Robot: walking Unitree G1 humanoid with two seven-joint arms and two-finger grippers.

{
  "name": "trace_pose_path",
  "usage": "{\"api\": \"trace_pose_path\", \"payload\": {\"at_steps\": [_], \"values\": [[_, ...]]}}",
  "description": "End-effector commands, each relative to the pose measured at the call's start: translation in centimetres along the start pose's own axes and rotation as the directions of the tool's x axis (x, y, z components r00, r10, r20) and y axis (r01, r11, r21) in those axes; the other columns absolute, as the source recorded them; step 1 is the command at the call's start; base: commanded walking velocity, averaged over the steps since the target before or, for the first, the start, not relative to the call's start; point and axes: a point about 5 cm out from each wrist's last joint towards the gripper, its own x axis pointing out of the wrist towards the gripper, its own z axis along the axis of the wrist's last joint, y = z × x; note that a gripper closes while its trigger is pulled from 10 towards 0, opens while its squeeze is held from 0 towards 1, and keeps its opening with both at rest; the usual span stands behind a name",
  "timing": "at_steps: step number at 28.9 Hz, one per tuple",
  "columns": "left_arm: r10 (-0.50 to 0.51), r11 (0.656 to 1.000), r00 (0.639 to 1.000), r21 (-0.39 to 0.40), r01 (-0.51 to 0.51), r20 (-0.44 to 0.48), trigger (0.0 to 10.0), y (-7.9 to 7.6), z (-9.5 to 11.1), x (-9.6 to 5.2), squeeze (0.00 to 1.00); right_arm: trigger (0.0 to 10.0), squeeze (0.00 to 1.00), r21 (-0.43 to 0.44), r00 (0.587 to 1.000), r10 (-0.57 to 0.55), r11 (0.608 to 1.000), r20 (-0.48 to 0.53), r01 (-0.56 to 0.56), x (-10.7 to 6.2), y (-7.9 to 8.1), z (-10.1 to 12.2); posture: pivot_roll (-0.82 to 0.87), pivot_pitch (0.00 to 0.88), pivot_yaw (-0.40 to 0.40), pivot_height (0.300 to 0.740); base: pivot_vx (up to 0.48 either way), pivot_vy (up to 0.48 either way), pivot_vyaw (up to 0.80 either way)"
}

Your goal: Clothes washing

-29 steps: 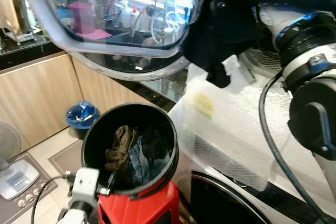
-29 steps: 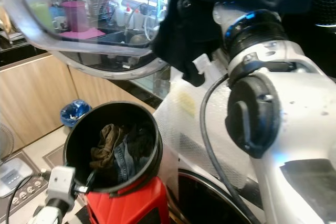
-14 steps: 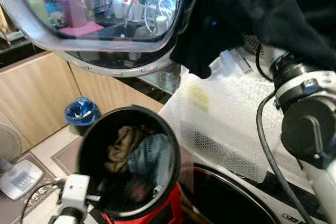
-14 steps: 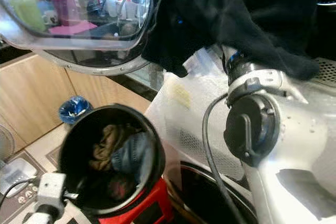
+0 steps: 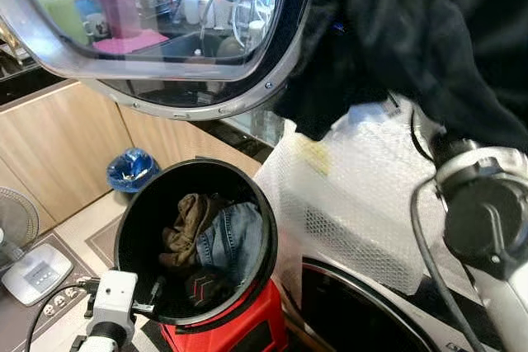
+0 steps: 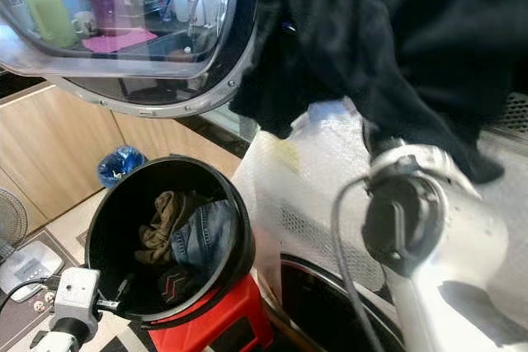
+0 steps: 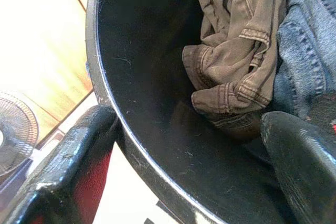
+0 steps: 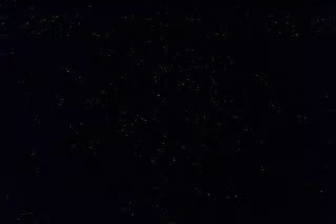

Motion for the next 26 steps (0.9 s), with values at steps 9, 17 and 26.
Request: {"api": "trace_pose_path", "payload": {"at_steps": [9,17,26], "values": [[-0.052,0.999,0.991,-0.008,0.052,-0.123,10.0,-0.9,-2.2,-0.8,0.0,0.0,0.0,0.031,0.952,0.293,0.955,0.087,-0.296,-2.0,1.1,2.8,0.16,0.128,0.031,0.74,0.0,0.0,0.0],[-0.064,0.998,0.99,-0.005,0.064,-0.122,10.0,-1.0,-2.2,-0.9,0.0,0.0,0.0,0.0,0.924,0.232,0.97,0.304,-0.243,-1.5,1.4,6.4,0.16,0.134,0.038,0.74,0.0,0.0,0.0],[-0.059,0.998,0.991,-0.01,0.058,-0.117,10.0,-1.0,-2.1,-1.0,0.0,0.0,0.0,0.009,0.864,0.029,0.999,0.503,-0.039,2.8,3.4,10.2,0.17,0.132,0.035,0.74,0.0,0.0,0.0]]}}
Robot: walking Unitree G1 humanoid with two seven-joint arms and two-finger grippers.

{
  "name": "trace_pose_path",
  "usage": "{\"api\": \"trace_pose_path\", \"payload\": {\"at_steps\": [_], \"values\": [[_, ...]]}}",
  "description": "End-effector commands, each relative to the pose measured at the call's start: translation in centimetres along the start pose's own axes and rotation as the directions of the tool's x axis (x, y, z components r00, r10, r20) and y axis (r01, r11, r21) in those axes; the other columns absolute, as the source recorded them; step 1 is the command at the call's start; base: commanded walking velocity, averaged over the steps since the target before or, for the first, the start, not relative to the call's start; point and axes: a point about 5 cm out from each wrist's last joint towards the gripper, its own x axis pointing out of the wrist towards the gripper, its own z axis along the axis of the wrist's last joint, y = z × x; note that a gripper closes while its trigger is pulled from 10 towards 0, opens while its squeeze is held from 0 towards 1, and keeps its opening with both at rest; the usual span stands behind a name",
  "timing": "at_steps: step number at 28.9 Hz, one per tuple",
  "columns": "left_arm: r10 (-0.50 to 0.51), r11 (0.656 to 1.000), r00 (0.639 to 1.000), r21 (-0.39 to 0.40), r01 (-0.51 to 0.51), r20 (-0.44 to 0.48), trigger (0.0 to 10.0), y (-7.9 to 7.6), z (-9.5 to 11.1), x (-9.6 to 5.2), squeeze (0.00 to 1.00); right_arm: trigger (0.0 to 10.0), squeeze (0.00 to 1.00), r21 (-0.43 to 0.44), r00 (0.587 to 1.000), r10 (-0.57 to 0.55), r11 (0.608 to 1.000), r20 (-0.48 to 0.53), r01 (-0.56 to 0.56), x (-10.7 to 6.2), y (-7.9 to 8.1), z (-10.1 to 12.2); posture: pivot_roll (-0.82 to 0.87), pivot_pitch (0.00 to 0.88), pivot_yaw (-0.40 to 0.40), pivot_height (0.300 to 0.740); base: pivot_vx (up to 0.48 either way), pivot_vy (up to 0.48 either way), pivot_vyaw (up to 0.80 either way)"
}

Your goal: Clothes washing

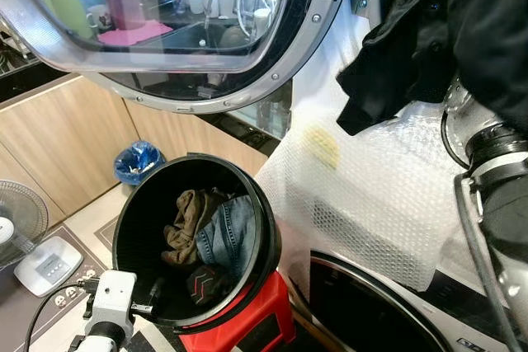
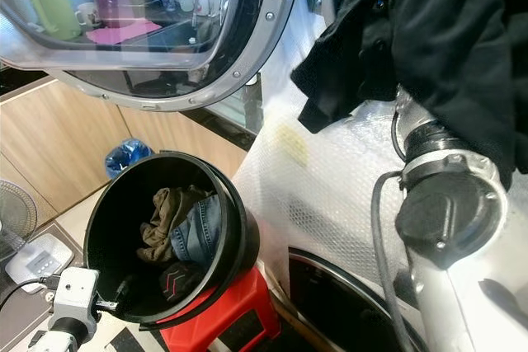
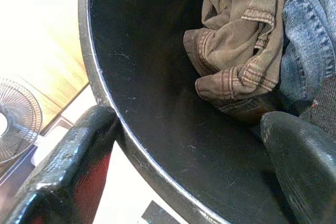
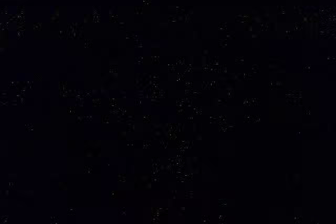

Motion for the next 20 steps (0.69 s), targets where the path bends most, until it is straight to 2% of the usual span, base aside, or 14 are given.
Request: {"api": "trace_pose_path", "payload": {"at_steps": [1,3,4,7,9,11,14,16,17,18,19,20], "values": [[-0.038,0.999,0.995,-0.005,0.037,-0.088,10.0,-0.7,-1.8,-0.8,0.0,0.0,0.0,-0.084,0.993,0.093,0.993,0.078,-0.086,2.9,2.8,2.8,0.17,0.132,0.035,0.74,0.0,0.0,0.0],[-0.038,0.999,0.996,-0.009,0.038,-0.085,10.0,-0.8,-1.7,-0.9,0.0,0.0,0.0,-0.106,0.994,0.028,0.994,0.101,-0.017,4.6,3.9,2.5,0.17,0.133,0.03,0.74,0.0,0.0,0.0],[-0.038,0.999,0.996,-0.009,0.038,-0.085,10.0,-0.8,-1.7,-0.9,0.0,0.0,0.0,-0.106,0.994,0.028,0.994,0.101,-0.017,4.6,3.9,2.5,0.17,0.133,0.03,0.74,0.0,0.0,0.0],[-0.036,0.999,0.996,-0.011,0.035,-0.078,10.0,-0.8,-1.6,-0.9,0.0,0.0,0.0,-0.16,0.992,-0.071,0.983,0.101,0.086,6.0,4.7,2.0,0.17,0.133,0.026,0.74,0.0,0.0,0.0],[-0.028,0.999,0.997,-0.019,0.027,-0.067,10.0,-0.7,-1.4,-0.8,0.0,0.0,0.0,-0.197,0.98,-0.17,0.962,0.107,0.188,6.5,4.7,1.7,0.17,0.133,0.023,0.74,0.0,0.0,0.0],[-0.023,1.0,0.998,-0.022,0.022,-0.063,10.0,-0.7,-1.3,-0.9,0.0,0.0,0.0,-0.27,0.952,-0.289,0.913,0.102,0.306,6.6,4.3,1.4,0.18,0.133,0.017,0.74,0.0,0.0,0.0],[-0.014,1.0,0.998,-0.023,0.013,-0.06,10.0,-0.6,-1.3,-1.0,0.0,0.0,0.0,-0.492,0.886,-0.458,0.755,0.077,0.433,6.4,3.6,0.4,0.18,0.137,0.013,0.74,0.0,0.0,0.0],[-0.003,0.999,0.998,-0.035,0.001,-0.058,10.0,-0.6,-1.3,-1.1,0.0,0.0,0.0,-0.592,0.839,-0.534,0.646,0.101,0.482,6.1,3.1,0.2,0.19,0.136,0.009,0.74,0.0,0.0,0.0],[0.0,0.999,0.998,-0.04,-0.003,-0.058,10.0,-0.5,-1.3,-1.1,0.0,0.0,0.0,-0.622,0.824,-0.555,0.607,0.114,0.494,6.0,3.0,0.1,0.19,0.136,0.009,0.74,0.0,0.0,0.0],[0.017,0.999,0.998,-0.043,-0.02,-0.057,10.0,-0.4,-1.3,-1.2,0.0,0.0,0.0,-0.752,0.756,-0.637,0.421,0.154,0.508,5.3,2.2,-0.3,0.19,0.138,0.001,0.74,0.0,0.0,0.0],[0.023,0.999,0.998,-0.044,-0.025,-0.058,10.0,-0.4,-1.3,-1.2,0.0,0.0,0.0,-0.809,0.729,-0.663,0.329,0.169,0.487,4.9,1.8,-0.6,0.19,0.138,0.0,0.74,0.0,0.0,0.0],[0.024,0.999,0.998,-0.045,-0.026,-0.058,10.0,-0.4,-1.3,-1.2,0.0,0.0,0.0,-0.839,0.714,-0.679,0.28,0.171,0.466,4.6,1.5,-1.1,0.19,0.138,-0.002,0.74,0.0,0.0,0.0]]}}
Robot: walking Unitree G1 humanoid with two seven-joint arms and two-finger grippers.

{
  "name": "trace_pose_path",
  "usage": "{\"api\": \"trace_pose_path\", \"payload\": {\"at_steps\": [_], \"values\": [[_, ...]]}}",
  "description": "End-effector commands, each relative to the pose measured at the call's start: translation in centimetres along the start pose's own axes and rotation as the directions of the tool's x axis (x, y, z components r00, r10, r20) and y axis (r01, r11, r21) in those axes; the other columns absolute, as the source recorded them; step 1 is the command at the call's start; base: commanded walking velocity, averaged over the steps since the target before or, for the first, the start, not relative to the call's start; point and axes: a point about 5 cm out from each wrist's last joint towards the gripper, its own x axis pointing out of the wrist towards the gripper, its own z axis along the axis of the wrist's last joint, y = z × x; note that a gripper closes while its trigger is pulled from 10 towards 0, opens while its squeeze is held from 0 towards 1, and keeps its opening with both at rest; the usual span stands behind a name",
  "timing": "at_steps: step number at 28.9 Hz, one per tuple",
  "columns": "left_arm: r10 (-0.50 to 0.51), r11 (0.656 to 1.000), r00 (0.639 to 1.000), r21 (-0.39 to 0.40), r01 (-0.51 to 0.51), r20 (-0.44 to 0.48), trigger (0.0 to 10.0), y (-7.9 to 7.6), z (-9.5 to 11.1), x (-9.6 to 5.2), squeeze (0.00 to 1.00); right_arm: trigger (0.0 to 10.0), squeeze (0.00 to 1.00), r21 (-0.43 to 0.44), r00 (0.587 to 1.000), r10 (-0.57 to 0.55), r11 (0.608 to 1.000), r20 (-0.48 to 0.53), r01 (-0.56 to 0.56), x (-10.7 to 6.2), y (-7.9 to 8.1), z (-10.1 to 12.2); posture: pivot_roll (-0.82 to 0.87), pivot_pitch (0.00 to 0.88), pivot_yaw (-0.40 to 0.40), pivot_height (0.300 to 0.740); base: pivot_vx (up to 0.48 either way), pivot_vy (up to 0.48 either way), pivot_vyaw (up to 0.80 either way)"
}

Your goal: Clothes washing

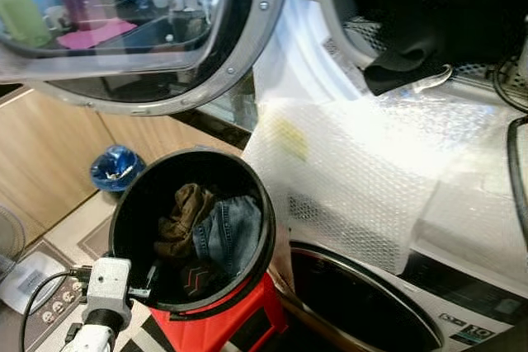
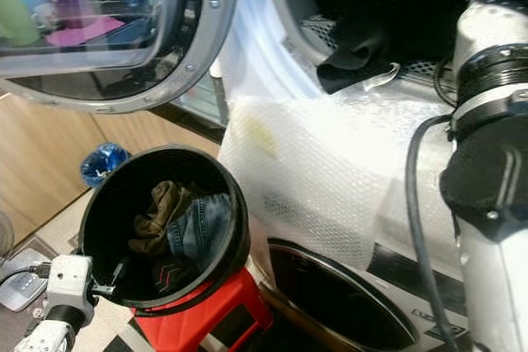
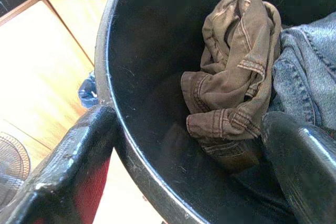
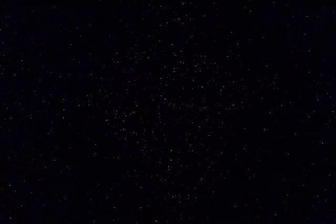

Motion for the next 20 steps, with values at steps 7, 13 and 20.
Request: {"api": "trace_pose_path", "payload": {"at_steps": [7,13,20], "values": [[-0.054,0.998,0.985,-0.025,0.05,-0.165,10.0,-1.7,-3.1,-1.6,0.0,7.3,0.0,-0.283,0.986,0.016,0.957,-0.167,-0.063,-1.0,1.7,-4.6,0.2,0.139,-0.008,0.74,0.0,0.0,0.0],[-0.065,0.998,0.983,-0.033,0.061,-0.174,10.0,-2.1,-3.3,-1.9,0.0,10.0,0.0,-0.414,0.875,0.346,0.78,-0.339,-0.47,-2.6,5.3,-7.8,0.2,0.143,-0.015,0.74,0.0,0.0,0.0],[-0.077,0.997,0.981,-0.043,0.071,-0.177,10.0,-2.5,-3.3,-2.2,0.0,10.0,0.0,-0.312,0.723,0.53,0.664,-0.444,-0.679,-3.8,7.5,-9.0,0.21,0.149,-0.022,0.74,0.0,0.0,0.0]]}}
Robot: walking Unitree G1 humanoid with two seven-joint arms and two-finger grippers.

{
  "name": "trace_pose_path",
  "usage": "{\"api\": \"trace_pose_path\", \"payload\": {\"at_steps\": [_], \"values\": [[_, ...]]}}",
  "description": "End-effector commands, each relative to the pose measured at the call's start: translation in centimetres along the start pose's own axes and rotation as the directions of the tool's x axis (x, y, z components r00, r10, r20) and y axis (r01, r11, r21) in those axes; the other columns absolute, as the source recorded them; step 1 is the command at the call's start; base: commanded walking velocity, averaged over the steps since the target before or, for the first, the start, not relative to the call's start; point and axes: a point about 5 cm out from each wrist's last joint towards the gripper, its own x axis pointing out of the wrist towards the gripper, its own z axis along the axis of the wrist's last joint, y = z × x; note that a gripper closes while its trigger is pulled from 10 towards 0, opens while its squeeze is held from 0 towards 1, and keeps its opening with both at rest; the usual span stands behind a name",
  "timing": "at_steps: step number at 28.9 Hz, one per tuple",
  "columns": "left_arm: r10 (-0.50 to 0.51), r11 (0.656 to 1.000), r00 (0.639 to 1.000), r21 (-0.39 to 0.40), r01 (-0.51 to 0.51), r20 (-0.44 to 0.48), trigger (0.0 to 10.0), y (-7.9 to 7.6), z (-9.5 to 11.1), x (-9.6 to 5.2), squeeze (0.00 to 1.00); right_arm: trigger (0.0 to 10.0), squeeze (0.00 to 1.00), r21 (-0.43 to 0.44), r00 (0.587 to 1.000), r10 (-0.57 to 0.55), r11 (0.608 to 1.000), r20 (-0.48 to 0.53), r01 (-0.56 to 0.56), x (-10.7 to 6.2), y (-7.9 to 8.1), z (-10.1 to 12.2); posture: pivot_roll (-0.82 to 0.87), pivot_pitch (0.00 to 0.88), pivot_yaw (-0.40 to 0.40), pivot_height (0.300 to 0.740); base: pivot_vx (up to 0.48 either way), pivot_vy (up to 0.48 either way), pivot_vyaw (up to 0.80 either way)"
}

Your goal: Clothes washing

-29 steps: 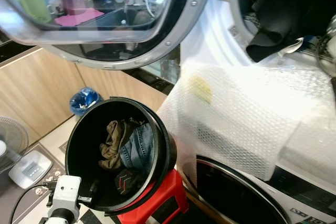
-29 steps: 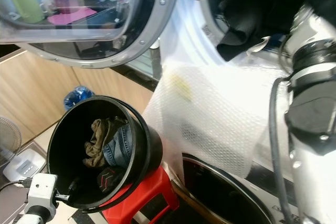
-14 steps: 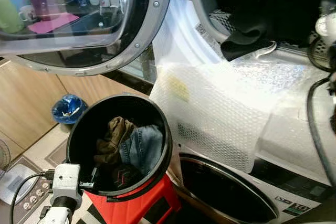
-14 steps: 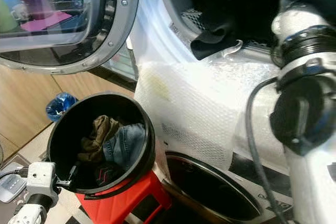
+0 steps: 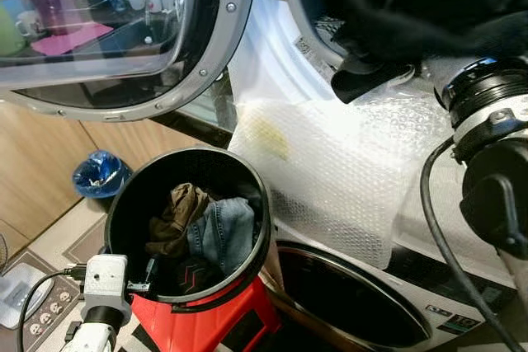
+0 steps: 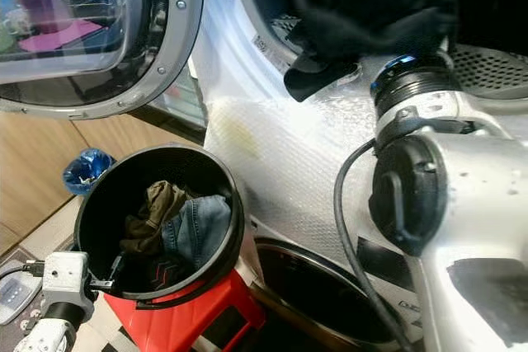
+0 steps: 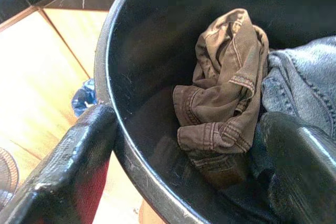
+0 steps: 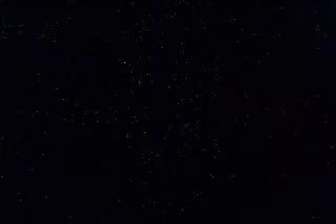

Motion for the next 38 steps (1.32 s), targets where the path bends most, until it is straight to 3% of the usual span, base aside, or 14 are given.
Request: {"api": "trace_pose_path", "payload": {"at_steps": [1,5,6,7,9,12,20,25,27,29,32,34,35,38], "values": [[-0.084,0.996,0.975,-0.012,0.084,-0.208,10.0,-1.8,-3.8,-2.0,0.0,10.0,0.0,0.009,0.996,0.093,0.996,0.014,-0.093,0.4,1.5,0.9,0.21,0.15,-0.024,0.74,0.0,0.0,0.0],[-0.087,0.996,0.974,-0.015,0.086,-0.211,10.0,-1.9,-3.9,-2.2,0.0,10.0,0.0,-0.007,0.983,0.185,0.983,-0.011,-0.185,0.4,2.1,0.6,0.21,0.152,-0.029,0.74,0.0,0.0,0.0],[-0.088,0.996,0.973,-0.018,0.086,-0.212,10.0,-2.0,-3.9,-2.3,0.0,10.0,0.0,0.062,0.997,0.078,0.995,0.016,-0.079,0.3,1.2,0.9,0.21,0.151,-0.031,0.74,0.0,0.0,0.0],[-0.089,0.996,0.973,-0.019,0.087,-0.214,10.0,-2.1,-3.9,-2.3,0.0,10.0,0.0,0.165,0.976,-0.216,0.964,0.021,0.21,-0.3,-1.7,1.1,0.21,0.151,-0.032,0.74,0.0,0.0,0.0],[-0.091,0.996,0.972,-0.022,0.088,-0.215,10.0,-2.3,-3.9,-2.3,0.0,10.0,0.0,0.282,0.829,-0.556,0.788,-0.055,0.547,-2.0,-5.7,0.5,0.23,0.141,-0.047,0.74,0.0,0.0,0.0],[-0.08,0.997,0.975,-0.038,0.074,-0.206,10.0,-2.5,-3.8,-2.2,0.0,10.0,0.0,0.25,0.808,-0.588,0.778,-0.032,0.576,-2.5,-6.8,0.6,0.21,0.144,-0.035,0.74,0.0,0.0,0.0],[-0.087,0.996,0.976,-0.033,0.082,-0.198,10.0,-2.5,-3.5,-1.7,0.0,10.0,0.0,0.305,0.789,-0.611,0.742,-0.058,0.597,-2.8,-7.3,0.0,0.21,0.137,-0.028,0.74,0.0,0.0,0.0],[-0.087,0.996,0.975,-0.039,0.081,-0.203,10.0,-2.6,-3.6,-1.8,0.0,10.0,0.0,0.256,0.722,-0.689,0.688,-0.063,0.679,-3.5,-8.2,-0.1,0.2,0.139,-0.028,0.74,0.0,0.0,0.0],[-0.089,0.996,0.974,-0.041,0.082,-0.209,10.0,-2.8,-3.8,-1.9,0.0,10.0,0.0,0.12,0.717,-0.697,0.711,-0.009,0.693,-3.6,-8.5,0.4,0.2,0.144,-0.024,0.74,0.0,0.0,0.0],[-0.097,0.995,0.972,-0.043,0.09,-0.213,10.0,-2.9,-3.8,-1.9,0.0,10.0,0.0,-0.041,0.764,-0.643,0.763,0.045,0.645,-3.4,-8.3,0.7,0.19,0.147,-0.02,0.74,0.0,0.0,0.0],[-0.114,0.993,0.968,-0.043,0.108,-0.224,10.0,-3.1,-4.0,-1.9,0.0,10.0,0.0,-0.28,0.784,-0.617,0.741,0.075,0.61,-3.5,-8.6,0.3,0.18,0.147,-0.017,0.74,0.0,0.0,0.0],[-0.121,0.993,0.966,-0.042,0.114,-0.227,10.0,-3.1,-4.0,-1.9,0.0,10.0,0.0,-0.282,0.764,-0.639,0.72,0.087,0.634,-3.8,-9.0,0.4,0.18,0.145,-0.016,0.74,0.0,0.0,0.0],[-0.13,0.991,0.965,-0.042,0.123,-0.228,10.0,-3.2,-4.0,-1.9,0.0,10.0,0.0,-0.197,0.693,-0.715,0.669,0.094,0.716,-4.9,-10.6,0.7,0.18,0.146,-0.015,0.74,0.0,0.0,0.0],[-0.128,0.992,0.966,-0.043,0.121,-0.227,10.0,-3.2,-4.0,-1.9,0.0,10.0,0.0,-0.132,0.58,-0.806,0.567,0.116,0.813,-6.5,-12.8,1.4,0.19,0.146,-0.017,0.74,0.0,0.0,0.0]]}}
